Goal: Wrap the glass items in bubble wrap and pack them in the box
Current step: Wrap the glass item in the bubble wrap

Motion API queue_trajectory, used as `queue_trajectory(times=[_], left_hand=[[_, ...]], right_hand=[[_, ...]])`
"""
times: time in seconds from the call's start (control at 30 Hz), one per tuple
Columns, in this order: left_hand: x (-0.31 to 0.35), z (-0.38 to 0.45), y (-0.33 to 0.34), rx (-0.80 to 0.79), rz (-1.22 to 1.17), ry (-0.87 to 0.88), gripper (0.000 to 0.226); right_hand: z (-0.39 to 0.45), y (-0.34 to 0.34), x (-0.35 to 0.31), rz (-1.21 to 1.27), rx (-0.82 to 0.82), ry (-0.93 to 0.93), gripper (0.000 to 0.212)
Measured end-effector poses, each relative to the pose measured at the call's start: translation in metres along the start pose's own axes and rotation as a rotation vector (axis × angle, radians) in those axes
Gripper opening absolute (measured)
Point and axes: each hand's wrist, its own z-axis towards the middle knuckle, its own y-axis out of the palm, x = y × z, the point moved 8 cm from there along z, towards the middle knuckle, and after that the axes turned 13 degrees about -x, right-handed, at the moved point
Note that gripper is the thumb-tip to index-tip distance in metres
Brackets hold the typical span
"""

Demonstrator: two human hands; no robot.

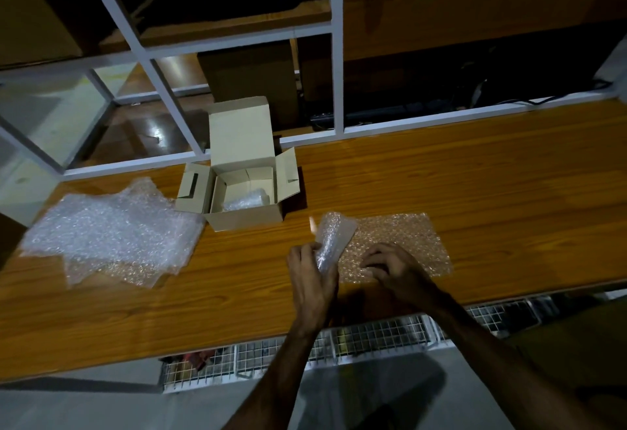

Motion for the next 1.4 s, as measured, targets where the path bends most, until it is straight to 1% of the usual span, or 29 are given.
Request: queue_trajectory(times=[0.03,0.1,0.23,0.33,0.4,0.47,0.53,0.6,0.63,0.73,0.8,0.87,0.93,0.97,1.07,1.13,1.17,1.3,1.33,1.37,1.4], left_hand=[[0.001,0.001,0.003,-0.001,0.047,-0.002,0.042],[0.007,0.000,0.008,-0.020,0.172,0.058,0.042],[0.026,-0.009,0.009,-0.006,0.418,0.276,0.046],[0.031,-0.008,0.005,-0.007,0.423,0.370,0.029],[0.032,-0.004,0.000,-0.057,0.323,0.383,0.021],[0.028,0.000,-0.002,-0.125,0.203,0.326,0.015],[0.022,0.006,-0.002,-0.171,0.042,0.194,0.014],[0.016,0.008,-0.001,-0.199,-0.130,0.065,0.028],[0.018,0.009,-0.003,-0.190,-0.167,0.038,0.037],[0.013,0.014,-0.006,-0.172,-0.197,-0.048,0.055],[0.006,0.020,-0.002,-0.192,-0.170,-0.118,0.056],[0.001,0.027,0.003,-0.221,-0.120,-0.160,0.050],[0.004,0.028,0.005,-0.242,-0.122,-0.169,0.042],[0.006,0.027,0.005,-0.248,-0.117,-0.175,0.041],[0.005,0.024,0.008,-0.266,-0.059,-0.206,0.052],[-0.002,0.024,0.020,-0.305,-0.013,-0.205,0.056],[0.001,0.023,0.023,-0.319,0.020,-0.195,0.056],[0.025,0.017,0.021,-0.276,0.184,-0.073,0.056],[0.030,0.015,0.022,-0.274,0.236,-0.055,0.057],[0.033,0.012,0.025,-0.282,0.292,-0.053,0.059],[0.038,0.007,0.025,-0.277,0.346,-0.040,0.060]], right_hand=[[-0.001,0.001,0.001,0.004,-0.003,0.003,0.029],[-0.003,0.001,0.002,0.008,0.005,0.011,0.027],[-0.008,-0.001,0.001,-0.073,0.022,0.000,0.035],[-0.013,-0.001,0.011,-0.191,0.051,-0.030,0.021],[-0.014,0.002,0.021,-0.211,0.017,0.025,0.032],[-0.016,0.001,0.021,-0.230,0.005,0.078,0.044],[-0.020,-0.005,0.017,-0.254,0.009,0.141,0.050],[-0.024,-0.010,0.017,-0.268,0.022,0.212,0.051],[-0.026,-0.011,0.018,-0.269,0.027,0.244,0.048],[-0.028,-0.011,0.019,-0.249,0.030,0.291,0.034],[-0.028,-0.012,0.017,-0.211,0.055,0.273,0.020],[-0.027,-0.014,0.015,-0.176,0.092,0.238,0.006],[-0.026,-0.014,0.012,-0.159,0.101,0.205,0.007],[-0.025,-0.014,0.009,-0.167,0.100,0.186,0.007],[-0.024,-0.016,0.000,-0.188,0.091,0.145,0.008],[-0.028,-0.021,0.004,-0.211,0.076,0.163,0.009],[-0.032,-0.023,0.010,-0.232,0.066,0.182,0.017],[-0.054,-0.035,0.034,-0.213,0.035,0.232,0.070],[-0.058,-0.037,0.039,-0.194,0.029,0.241,0.078],[-0.062,-0.038,0.042,-0.182,0.024,0.249,0.081],[-0.064,-0.038,0.044,-0.180,0.020,0.256,0.079]])
